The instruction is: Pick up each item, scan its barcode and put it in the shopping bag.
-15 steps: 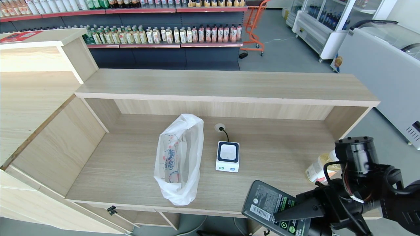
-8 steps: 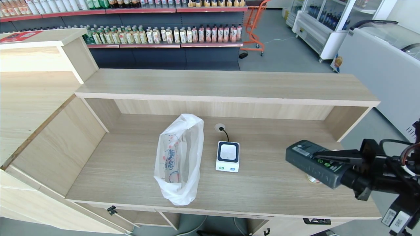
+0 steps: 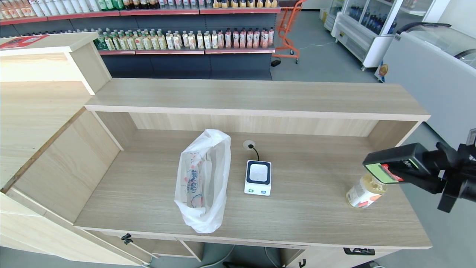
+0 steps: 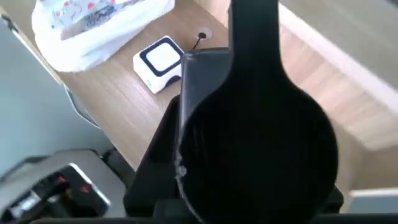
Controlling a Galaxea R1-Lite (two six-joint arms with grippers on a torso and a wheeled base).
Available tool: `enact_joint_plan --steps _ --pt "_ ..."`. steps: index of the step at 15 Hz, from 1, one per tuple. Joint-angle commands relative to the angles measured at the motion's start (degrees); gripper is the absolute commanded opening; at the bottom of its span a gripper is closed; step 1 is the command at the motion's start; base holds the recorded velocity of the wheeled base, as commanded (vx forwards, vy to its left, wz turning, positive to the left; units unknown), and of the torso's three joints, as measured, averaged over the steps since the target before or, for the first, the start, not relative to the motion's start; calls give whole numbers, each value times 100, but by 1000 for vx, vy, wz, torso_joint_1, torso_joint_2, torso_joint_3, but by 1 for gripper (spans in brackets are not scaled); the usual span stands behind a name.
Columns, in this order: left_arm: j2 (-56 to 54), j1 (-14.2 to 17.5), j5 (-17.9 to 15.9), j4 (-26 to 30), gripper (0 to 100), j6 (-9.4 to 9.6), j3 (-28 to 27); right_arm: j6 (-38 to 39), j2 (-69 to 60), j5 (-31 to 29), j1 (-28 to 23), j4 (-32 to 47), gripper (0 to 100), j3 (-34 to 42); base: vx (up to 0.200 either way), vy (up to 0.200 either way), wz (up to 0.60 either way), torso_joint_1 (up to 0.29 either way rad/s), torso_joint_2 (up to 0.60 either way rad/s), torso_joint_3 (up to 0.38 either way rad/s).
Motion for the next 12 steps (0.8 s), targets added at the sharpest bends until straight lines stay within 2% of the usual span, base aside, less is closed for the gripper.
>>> enact_joint_plan --steps 1,2,3,4,8,12 --pt "-2 0 0 0 100 0 0 2854 57 -1770 735 24 0 -287 0 0 0 0 0 0" --pt "-2 0 0 0 100 0 0 4506 136 -2157 1315 138 0 -437 0 0 0 0 0 0" --pt "-2 0 0 0 100 0 0 5376 163 -2175 1570 155 0 -428 0 0 0 0 0 0" --pt "-2 -9 0 0 100 0 0 5834 330 -2210 1719 147 0 -445 0 0 0 0 0 0" --pt "-2 0 0 0 100 0 0 6712 1147 -2298 1825 85 0 -700 0 0 0 0 0 0" --pt "-2 -9 0 0 100 0 0 6800 1393 -2315 1842 85 0 -788 0 0 0 0 0 0"
